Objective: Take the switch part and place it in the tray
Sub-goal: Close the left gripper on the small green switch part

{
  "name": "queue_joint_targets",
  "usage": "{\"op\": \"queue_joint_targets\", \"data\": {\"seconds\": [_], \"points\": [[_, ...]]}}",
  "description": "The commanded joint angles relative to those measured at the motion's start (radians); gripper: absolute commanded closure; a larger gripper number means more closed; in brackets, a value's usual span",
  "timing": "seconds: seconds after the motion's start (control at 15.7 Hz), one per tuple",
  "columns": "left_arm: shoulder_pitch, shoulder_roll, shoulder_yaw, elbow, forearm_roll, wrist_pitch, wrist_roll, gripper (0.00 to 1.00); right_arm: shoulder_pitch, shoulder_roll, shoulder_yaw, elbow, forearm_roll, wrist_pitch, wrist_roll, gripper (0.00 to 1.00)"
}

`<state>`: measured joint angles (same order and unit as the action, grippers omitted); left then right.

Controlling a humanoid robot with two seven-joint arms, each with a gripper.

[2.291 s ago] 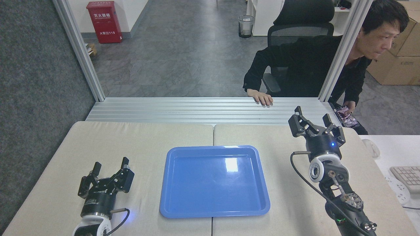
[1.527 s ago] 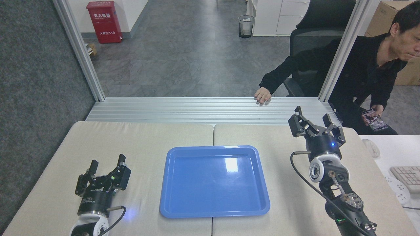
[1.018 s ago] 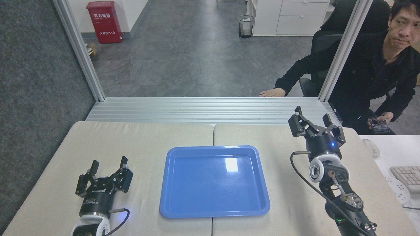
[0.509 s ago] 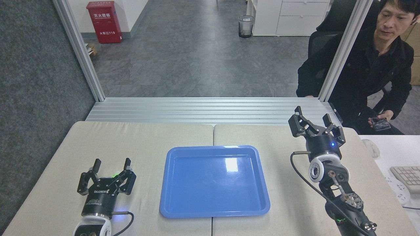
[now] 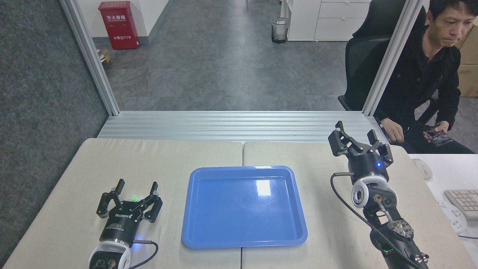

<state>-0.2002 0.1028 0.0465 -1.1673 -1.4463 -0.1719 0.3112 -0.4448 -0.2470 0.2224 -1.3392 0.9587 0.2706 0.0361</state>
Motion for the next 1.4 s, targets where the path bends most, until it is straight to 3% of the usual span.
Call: {"op": "queue_joint_targets", "data": {"seconds": [0.0,0.64,0.7,0.76,0.95,1.08,1.15,1.21,1.34], "points": [[-0.048,0.055,-0.045,0.136,-0.020,0.003,-0.015,0.00,0.000,0.000,0.000,0.000,0.000,0.001,-0.001,0.00],[-0.035,0.078,-0.039,0.284,0.015,-0.011,-0.073,0.00,0.000,0.000,0.000,0.000,0.000,-0.001,-0.001,0.00],[-0.036,0.078,-0.040,0.287,0.048,-0.011,-0.083,0.02,0.000,0.000,0.000,0.000,0.000,-0.001,0.001,0.00],[-0.035,0.078,-0.045,0.287,0.062,-0.014,-0.084,0.14,0.000,0.000,0.000,0.000,0.000,-0.001,0.001,0.00],[-0.035,0.087,-0.045,0.285,0.066,-0.017,-0.089,0.36,0.000,0.000,0.000,0.000,0.000,-0.001,-0.001,0.00],[-0.038,0.106,-0.030,0.268,0.084,-0.021,-0.133,0.36,0.000,0.000,0.000,0.000,0.000,-0.001,-0.001,0.00],[-0.038,0.115,-0.025,0.252,0.108,-0.031,-0.148,0.48,0.000,0.000,0.000,0.000,0.000,-0.001,0.001,0.00],[-0.038,0.132,-0.014,0.232,0.144,-0.043,-0.156,0.50,0.000,0.000,0.000,0.000,0.000,-0.001,0.001,0.00],[-0.038,0.155,-0.008,0.210,0.203,-0.064,-0.193,0.46,0.000,0.000,0.000,0.000,0.000,-0.001,-0.001,0.00]]}}
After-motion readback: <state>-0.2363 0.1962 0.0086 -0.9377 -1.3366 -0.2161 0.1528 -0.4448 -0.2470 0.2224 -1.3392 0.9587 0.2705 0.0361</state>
